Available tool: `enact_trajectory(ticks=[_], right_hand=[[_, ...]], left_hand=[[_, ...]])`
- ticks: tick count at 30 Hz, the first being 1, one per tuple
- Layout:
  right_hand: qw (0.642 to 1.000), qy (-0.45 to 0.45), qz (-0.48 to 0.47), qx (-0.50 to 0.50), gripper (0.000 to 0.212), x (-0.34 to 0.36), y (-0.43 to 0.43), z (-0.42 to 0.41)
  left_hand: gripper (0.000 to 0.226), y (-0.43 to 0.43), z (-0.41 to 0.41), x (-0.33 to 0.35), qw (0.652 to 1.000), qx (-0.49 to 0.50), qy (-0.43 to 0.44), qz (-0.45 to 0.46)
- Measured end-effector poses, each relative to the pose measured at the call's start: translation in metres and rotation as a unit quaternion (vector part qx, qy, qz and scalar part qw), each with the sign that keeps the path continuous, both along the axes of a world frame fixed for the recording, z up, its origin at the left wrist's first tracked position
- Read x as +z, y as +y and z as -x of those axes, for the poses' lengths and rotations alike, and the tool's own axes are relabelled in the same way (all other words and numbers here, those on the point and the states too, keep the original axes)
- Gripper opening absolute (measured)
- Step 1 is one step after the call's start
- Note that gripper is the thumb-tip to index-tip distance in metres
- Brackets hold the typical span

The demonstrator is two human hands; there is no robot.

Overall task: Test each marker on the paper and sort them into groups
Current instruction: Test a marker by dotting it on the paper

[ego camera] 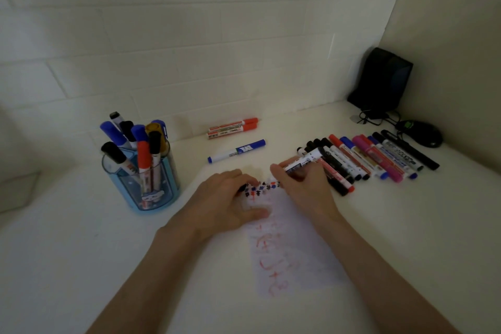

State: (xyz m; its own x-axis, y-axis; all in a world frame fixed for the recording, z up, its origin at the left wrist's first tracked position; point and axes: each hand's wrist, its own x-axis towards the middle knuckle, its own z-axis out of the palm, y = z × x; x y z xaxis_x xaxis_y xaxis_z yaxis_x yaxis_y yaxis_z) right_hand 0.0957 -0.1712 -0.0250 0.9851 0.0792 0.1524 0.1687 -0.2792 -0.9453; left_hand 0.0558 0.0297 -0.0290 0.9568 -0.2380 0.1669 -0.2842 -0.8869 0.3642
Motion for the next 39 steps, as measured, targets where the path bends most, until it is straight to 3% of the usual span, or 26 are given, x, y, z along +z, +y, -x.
enact_trajectory(ticks=[15,26,39], right_hand=[[0.997,-0.051,0.051,-0.028,0.025,-0.013,0.006,0.001],[0.998,-0.044,0.023,-0.029,0.023,-0.013,0.002,0.002],[0.998,-0.030,0.056,-0.011,0.029,-0.011,0.005,0.001]], left_hand=[[0.081,0.001,0.002,0.000,1.000,0.006,0.018,-0.006],[0.081,0.001,0.004,0.002,1.000,0.008,0.024,-0.003],[0.080,0.001,0.004,0.004,1.000,0.003,0.025,-0.013]])
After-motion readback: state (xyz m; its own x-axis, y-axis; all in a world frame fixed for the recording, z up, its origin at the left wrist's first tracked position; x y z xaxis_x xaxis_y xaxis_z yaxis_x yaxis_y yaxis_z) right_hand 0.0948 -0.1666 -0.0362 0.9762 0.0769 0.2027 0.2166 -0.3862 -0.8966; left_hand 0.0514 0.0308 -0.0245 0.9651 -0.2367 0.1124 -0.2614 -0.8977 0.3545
